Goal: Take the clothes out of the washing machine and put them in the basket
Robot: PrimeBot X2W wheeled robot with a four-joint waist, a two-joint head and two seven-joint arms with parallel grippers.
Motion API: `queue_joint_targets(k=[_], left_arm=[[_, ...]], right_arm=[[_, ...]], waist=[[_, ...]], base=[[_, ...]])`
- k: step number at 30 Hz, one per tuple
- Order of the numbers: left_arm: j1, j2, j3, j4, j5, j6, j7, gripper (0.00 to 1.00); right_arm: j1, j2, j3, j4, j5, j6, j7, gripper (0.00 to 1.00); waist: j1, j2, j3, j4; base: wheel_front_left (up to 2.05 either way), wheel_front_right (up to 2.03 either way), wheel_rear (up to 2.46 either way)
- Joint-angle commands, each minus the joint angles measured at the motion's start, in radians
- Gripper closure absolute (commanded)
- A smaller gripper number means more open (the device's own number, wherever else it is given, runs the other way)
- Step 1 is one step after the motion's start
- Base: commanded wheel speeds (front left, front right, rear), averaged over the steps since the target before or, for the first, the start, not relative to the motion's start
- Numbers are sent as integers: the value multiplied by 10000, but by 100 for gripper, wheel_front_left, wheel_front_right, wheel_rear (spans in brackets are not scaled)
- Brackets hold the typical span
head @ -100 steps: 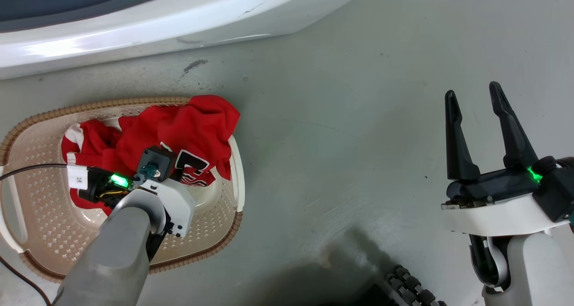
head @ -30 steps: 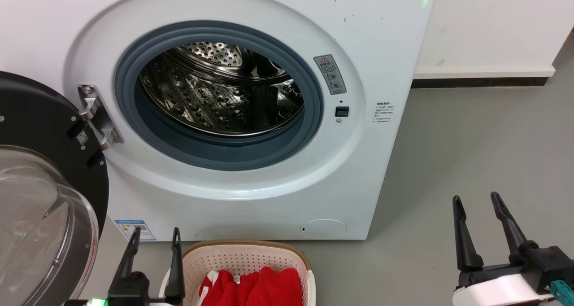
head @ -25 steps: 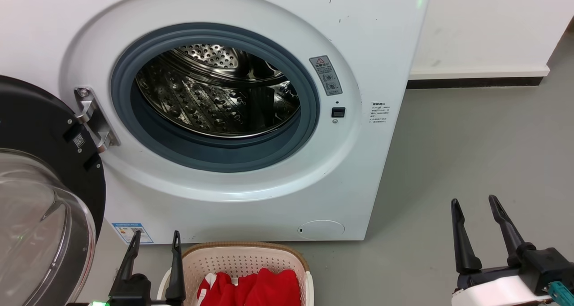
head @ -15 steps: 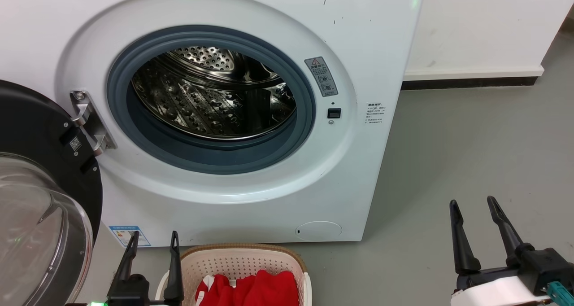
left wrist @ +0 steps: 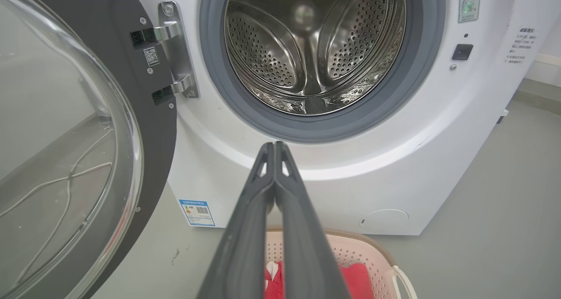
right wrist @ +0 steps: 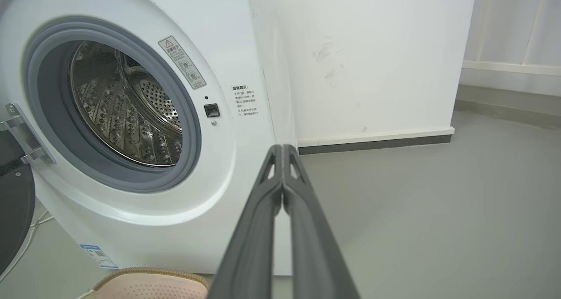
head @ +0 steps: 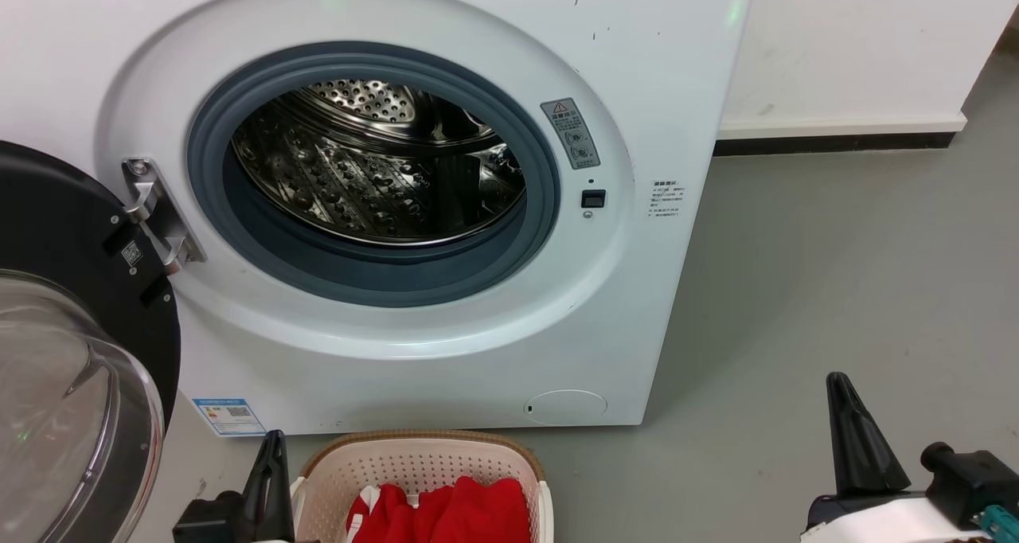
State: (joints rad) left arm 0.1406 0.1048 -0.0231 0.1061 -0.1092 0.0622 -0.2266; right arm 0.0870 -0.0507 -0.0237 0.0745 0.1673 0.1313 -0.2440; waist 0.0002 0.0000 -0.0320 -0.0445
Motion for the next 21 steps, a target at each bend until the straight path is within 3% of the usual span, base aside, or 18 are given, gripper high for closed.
queue_joint_targets(k=[1,21], left_arm=[[-294,-5,88,-83,-505,-57,88,100],[-863,-142,393,247,-4327,-551,924,100]], right_arm=[[-245,-73,-5,-80,551,-1,93,100],[-735,-232,-18,391,4391,-2,832,100]], waist=[[0,0,3,7],[-1,0,62,81]], base=[[0,0,0],[0,0,0]])
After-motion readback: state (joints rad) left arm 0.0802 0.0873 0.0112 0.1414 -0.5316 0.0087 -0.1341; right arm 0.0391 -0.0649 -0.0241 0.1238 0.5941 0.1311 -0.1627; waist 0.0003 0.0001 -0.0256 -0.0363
